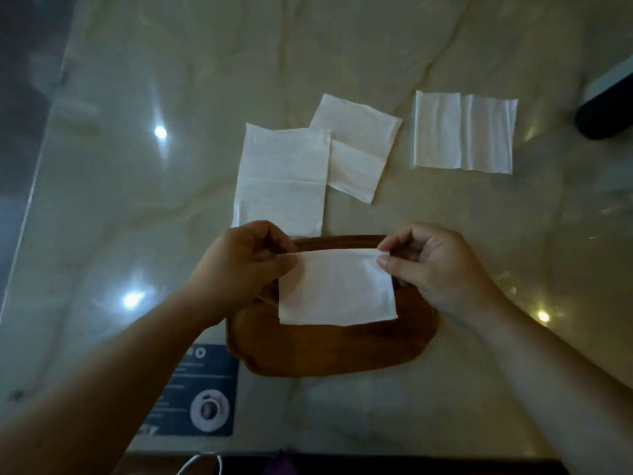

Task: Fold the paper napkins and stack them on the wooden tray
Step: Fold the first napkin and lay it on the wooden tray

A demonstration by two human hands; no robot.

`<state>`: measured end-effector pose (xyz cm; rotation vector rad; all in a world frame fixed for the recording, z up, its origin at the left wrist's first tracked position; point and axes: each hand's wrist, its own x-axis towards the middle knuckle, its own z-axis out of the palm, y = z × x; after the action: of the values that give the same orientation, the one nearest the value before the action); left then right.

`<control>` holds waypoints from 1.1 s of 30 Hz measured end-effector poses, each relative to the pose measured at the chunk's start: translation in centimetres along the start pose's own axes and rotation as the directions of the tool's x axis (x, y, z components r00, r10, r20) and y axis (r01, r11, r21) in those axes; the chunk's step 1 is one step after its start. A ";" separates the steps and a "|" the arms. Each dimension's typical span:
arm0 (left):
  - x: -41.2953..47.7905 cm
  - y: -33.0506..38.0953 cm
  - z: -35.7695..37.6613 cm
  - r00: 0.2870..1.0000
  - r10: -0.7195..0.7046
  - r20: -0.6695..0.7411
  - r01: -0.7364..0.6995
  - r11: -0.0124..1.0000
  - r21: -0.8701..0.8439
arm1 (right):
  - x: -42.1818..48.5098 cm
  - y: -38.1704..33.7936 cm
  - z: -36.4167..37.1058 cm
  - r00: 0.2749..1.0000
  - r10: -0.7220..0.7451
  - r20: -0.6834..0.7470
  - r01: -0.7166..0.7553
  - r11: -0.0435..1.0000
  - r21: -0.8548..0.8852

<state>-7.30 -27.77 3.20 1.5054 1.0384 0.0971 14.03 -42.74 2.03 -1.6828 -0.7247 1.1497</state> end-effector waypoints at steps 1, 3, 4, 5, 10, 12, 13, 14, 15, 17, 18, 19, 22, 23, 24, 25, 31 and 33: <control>-0.3 -0.3 0.6 1.000 -0.001 -0.002 0.001 1.000 0.029 | -0.4 0.7 -0.2 1.000 0.003 0.006 -0.003 1.000 -0.011; -0.6 -0.8 1.6 1.000 -0.018 -0.002 0.018 0.998 0.053 | -1.0 1.8 -0.5 1.000 -0.001 0.010 0.001 0.998 -0.067; -0.7 -1.0 2.0 1.000 -0.031 0.002 0.031 0.998 0.046 | -1.2 2.3 -0.6 1.000 -0.006 0.009 0.007 0.994 -0.111; -0.7 -1.3 2.3 0.999 -0.037 0.000 0.037 0.998 0.055 | -1.3 2.6 -0.8 1.000 -0.012 0.012 0.014 0.986 -0.168; -0.7 -2.2 2.9 0.999 0.017 -0.029 -0.009 0.966 0.260 | -1.1 3.1 -1.6 0.996 -0.072 0.045 0.085 0.895 -0.438; -0.7 -2.4 2.7 0.998 0.050 -0.046 -0.031 0.938 0.344 | -0.7 2.7 -1.7 0.992 -0.103 0.069 0.124 0.845 -0.519; -0.7 -2.5 2.6 0.997 0.061 -0.057 -0.034 0.923 0.383 | -0.6 2.4 -1.7 0.988 -0.127 0.088 0.155 0.812 -0.563; -0.6 -2.6 2.4 0.995 0.066 -0.069 -0.032 0.911 0.412 | -0.5 2.1 -1.7 0.981 -0.159 0.113 0.195 0.776 -0.600; -0.5 -2.7 2.2 0.995 0.066 -0.079 -0.025 0.902 0.430 | -0.3 1.9 -1.6 0.972 -0.186 0.143 0.234 0.741 -0.630; -0.4 -2.9 1.8 0.995 0.054 -0.079 -0.015 0.900 0.435 | -0.1 1.5 -1.4 0.961 -0.196 0.196 0.277 0.689 -0.670; -0.4 -3.0 1.6 0.996 0.056 -0.073 -0.019 0.901 0.434 | -0.1 1.4 -1.4 0.959 -0.188 0.212 0.283 0.667 -0.689; -0.4 -3.0 1.4 0.995 0.065 -0.070 -0.028 0.899 0.436 | 0.1 1.3 -1.4 0.959 -0.181 0.216 0.282 0.647 -0.708; 0.0 -2.8 0.2 0.991 0.101 -0.084 -0.052 0.888 0.456 | 0.8 0.8 -1.4 0.964 -0.197 0.178 0.263 0.623 -0.736; 0.4 -2.7 -0.4 0.989 0.112 -0.097 -0.055 0.885 0.461 | 1.4 0.4 -1.3 0.966 -0.203 0.162 0.256 0.628 -0.735; 0.9 -2.4 -1.2 0.986 0.126 -0.111 -0.059 0.881 0.470 | 2.1 -0.1 -1.2 0.966 -0.210 0.149 0.250 0.630 -0.735; 1.5 -2.1 -2.0 0.981 0.149 -0.125 -0.071 0.872 0.484 | 3.0 -0.7 -1.0 0.966 -0.220 0.136 0.247 0.630 -0.736; 7.8 1.5 -6.8 0.899 0.408 -0.160 -0.229 0.748 0.623 | 10.9 -4.7 0.9 0.961 -0.266 0.071 0.228 0.623 -0.748; 10.2 2.4 -8.0 0.871 0.472 -0.137 -0.271 0.694 0.668 | 13.6 -5.7 1.5 0.959 -0.278 0.051 0.216 0.606 -0.766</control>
<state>-4.83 -14.88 2.19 2.3866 1.0315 0.3001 18.05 -28.45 2.07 -2.1990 -1.5052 0.5711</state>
